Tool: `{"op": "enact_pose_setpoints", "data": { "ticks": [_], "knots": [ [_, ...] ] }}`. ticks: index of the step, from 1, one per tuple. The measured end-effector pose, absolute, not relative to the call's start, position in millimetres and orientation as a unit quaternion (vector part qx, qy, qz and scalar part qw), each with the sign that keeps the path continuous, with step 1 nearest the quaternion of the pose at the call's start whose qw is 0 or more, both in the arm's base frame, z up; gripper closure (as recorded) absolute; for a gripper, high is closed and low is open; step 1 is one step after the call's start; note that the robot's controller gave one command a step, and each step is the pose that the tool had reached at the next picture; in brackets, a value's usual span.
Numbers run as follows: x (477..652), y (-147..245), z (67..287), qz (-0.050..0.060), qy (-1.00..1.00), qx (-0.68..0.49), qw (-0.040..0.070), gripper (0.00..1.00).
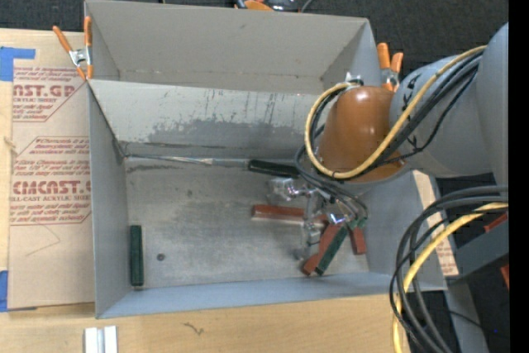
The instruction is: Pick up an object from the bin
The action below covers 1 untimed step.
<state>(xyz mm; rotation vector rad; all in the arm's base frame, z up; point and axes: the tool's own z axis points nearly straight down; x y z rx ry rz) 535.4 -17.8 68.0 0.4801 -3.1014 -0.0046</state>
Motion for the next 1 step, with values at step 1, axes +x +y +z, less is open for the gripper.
{"op": "enact_pose_setpoints", "data": {
  "ticks": [1],
  "knots": [
    [536.8, -18.0, 69.6, -0.001, -0.988, 0.153, 0.000, 1.00]
  ]
}}
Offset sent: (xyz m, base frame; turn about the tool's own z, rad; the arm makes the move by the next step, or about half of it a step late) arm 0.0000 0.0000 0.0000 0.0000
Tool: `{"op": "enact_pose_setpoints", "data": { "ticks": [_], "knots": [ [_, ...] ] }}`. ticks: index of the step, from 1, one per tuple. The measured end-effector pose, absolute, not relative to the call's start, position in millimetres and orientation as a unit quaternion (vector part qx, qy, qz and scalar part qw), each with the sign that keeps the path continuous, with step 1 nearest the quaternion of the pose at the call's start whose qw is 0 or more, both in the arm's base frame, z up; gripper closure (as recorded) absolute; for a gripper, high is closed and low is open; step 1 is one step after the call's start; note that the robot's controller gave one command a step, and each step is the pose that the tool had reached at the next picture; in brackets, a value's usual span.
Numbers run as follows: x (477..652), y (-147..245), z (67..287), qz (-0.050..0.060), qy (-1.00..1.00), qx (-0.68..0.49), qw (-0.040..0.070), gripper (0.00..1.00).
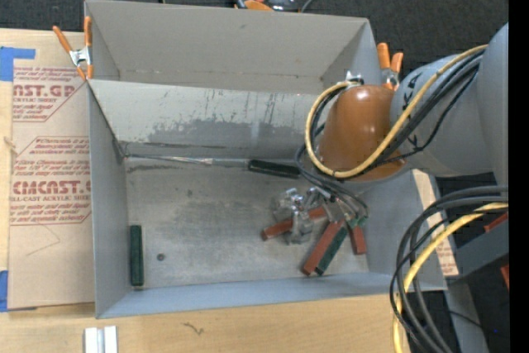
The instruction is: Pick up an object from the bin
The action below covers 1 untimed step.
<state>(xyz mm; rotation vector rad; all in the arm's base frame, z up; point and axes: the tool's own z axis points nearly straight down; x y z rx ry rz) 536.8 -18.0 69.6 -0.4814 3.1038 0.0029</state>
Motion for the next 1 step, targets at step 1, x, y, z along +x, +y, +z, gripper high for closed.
{"op": "enact_pose_setpoints", "data": {
  "ticks": [1],
  "knots": [
    [561.3, 1.5, 215.4, 0.000, 0.994, -0.110, 0.006, 1.00]
  ]
}}
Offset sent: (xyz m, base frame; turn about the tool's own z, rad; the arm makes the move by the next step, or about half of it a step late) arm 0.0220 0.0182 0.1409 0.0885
